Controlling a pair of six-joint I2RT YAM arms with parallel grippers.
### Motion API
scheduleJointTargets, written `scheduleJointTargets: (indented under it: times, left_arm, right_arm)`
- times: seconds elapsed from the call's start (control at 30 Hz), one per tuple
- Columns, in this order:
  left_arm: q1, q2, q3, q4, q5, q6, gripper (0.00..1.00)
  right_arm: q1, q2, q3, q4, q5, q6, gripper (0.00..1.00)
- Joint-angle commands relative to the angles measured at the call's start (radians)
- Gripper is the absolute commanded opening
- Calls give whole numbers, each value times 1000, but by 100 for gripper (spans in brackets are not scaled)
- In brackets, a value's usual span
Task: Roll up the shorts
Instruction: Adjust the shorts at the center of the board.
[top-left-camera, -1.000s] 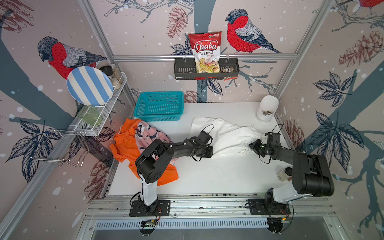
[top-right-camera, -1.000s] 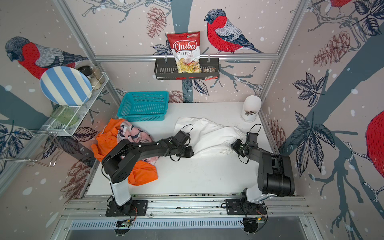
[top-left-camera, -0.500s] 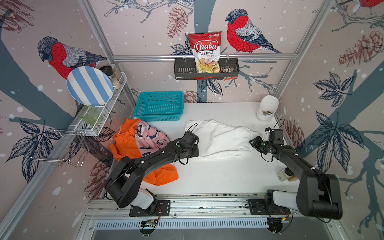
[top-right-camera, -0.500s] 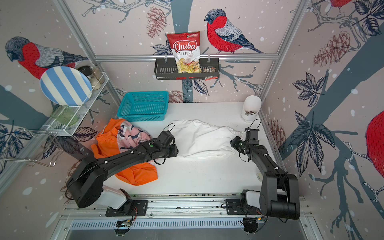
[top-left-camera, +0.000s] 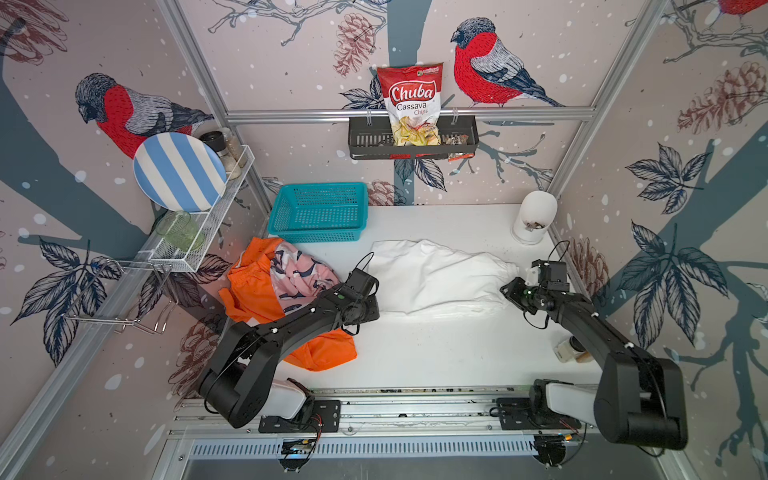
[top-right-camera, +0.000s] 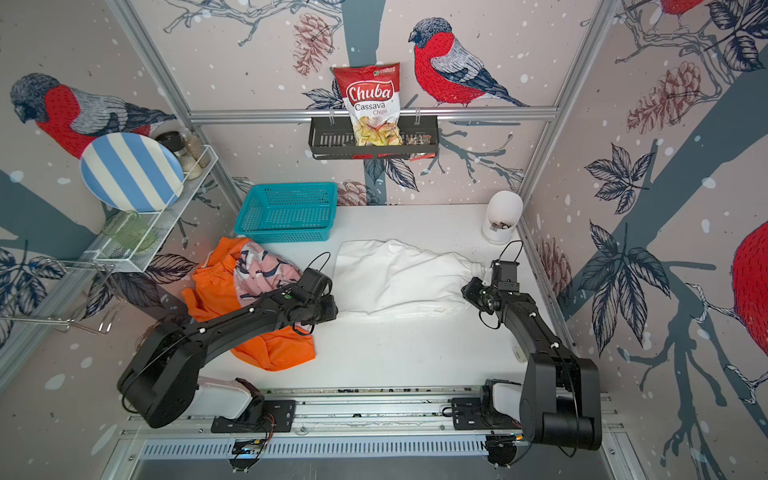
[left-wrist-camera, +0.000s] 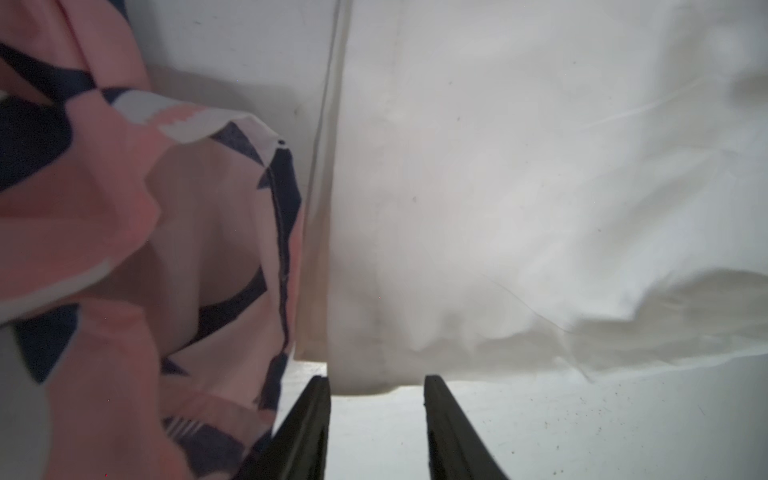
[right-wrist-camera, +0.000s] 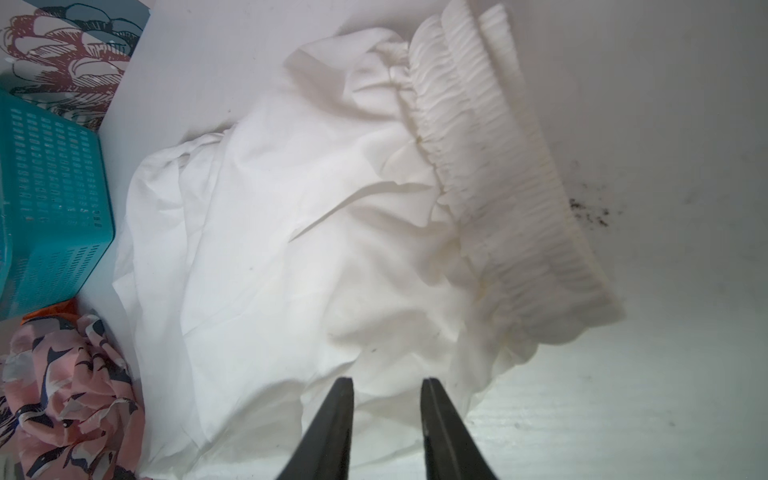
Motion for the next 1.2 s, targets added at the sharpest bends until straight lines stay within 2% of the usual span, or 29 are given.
scheduleJointTargets:
  times: [0.0, 0.13, 0.4, 0.63, 0.7, 0.87, 0.93, 1.07, 1.17]
  left_arm:
    - [18, 10, -19, 42, 18, 25, 43]
    - [29, 24, -29, 90, 62, 30, 42]
    - [47, 63, -17, 116, 102, 58, 29]
    - [54, 52, 51, 76, 96, 90, 2]
    - [55, 40, 94, 50, 74, 98, 0]
    - [56, 36, 173, -4, 58, 118, 0]
    - [57, 38, 178, -3, 61, 122, 0]
    - [56, 50, 176, -4, 66, 127, 0]
    - [56, 54, 168, 2, 70, 126, 0]
  right_arm:
    - [1, -10, 5, -16, 21, -22, 33]
    - [5, -12, 14, -22, 21, -18, 33]
    - [12, -9, 18, -21, 24, -10, 31]
    - [5, 11, 15, -8, 47, -1, 32]
    - [-16, 17, 0, 3, 47, 9, 32]
    - [-94, 38, -38, -1, 119, 40, 47]
    - [-141, 27, -64, 19, 131, 50, 50]
    - [-211, 27, -106, 94, 68, 64, 53]
    - [-220, 44, -117, 184, -28, 78, 54]
